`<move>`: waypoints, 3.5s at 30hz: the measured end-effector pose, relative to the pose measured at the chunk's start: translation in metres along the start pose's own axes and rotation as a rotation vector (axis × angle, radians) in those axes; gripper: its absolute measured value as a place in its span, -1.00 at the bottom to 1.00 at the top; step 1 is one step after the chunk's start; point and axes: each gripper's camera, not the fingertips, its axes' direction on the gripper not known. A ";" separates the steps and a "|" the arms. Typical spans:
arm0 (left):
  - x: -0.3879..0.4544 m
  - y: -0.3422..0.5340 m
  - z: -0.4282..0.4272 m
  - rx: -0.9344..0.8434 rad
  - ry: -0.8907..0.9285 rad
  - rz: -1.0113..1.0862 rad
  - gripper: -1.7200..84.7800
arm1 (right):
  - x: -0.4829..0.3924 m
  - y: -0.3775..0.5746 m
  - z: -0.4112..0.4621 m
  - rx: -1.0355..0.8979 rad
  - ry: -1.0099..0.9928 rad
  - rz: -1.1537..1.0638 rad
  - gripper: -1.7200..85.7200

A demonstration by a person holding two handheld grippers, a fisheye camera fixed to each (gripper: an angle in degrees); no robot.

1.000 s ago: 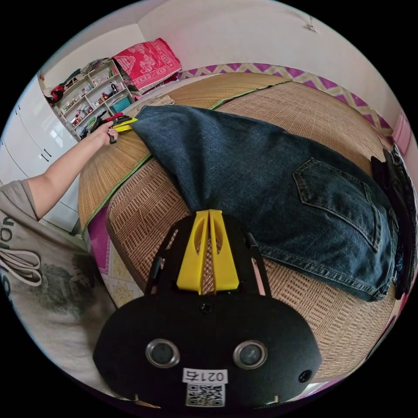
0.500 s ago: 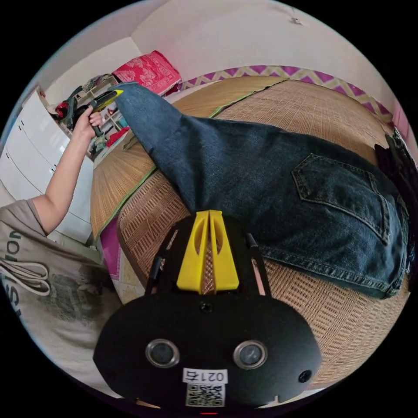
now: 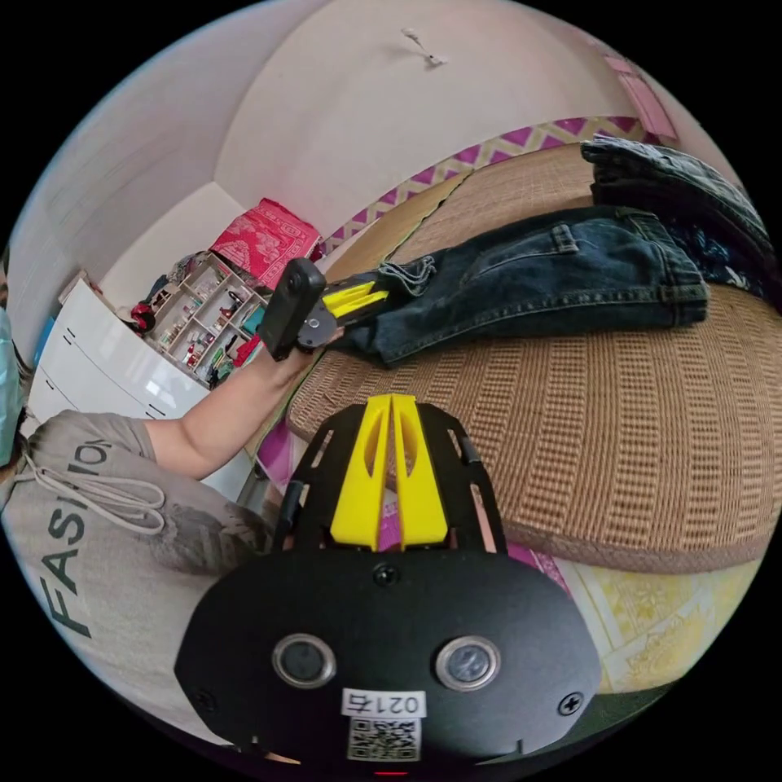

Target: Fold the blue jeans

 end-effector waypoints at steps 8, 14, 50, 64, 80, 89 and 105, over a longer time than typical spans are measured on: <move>0.018 -0.037 -0.021 -0.022 0.044 0.043 -0.96 | 0.040 0.019 -0.046 0.107 0.040 0.066 -0.92; -0.007 -0.013 -0.057 0.115 0.043 0.048 -0.92 | 0.111 0.032 -0.086 0.314 0.048 0.418 -0.72; -0.177 0.591 0.163 0.602 0.963 -1.226 -0.98 | -0.463 -0.264 0.257 -0.046 0.542 -0.773 -0.97; -0.099 0.622 0.246 0.613 1.108 -1.143 -0.98 | -0.500 -0.194 0.441 -0.219 1.101 -1.252 -0.94; -0.061 0.453 0.385 0.109 0.778 -0.939 -0.98 | -0.256 -0.323 0.248 -0.166 0.427 -0.318 -0.84; -0.014 0.494 0.469 0.014 0.952 -0.985 -0.97 | -0.159 -0.325 0.257 -0.146 0.371 -0.288 -0.85; 0.024 0.562 0.610 -0.096 1.408 -1.139 -0.74 | 0.106 -0.395 0.237 -0.156 -0.169 0.319 -0.72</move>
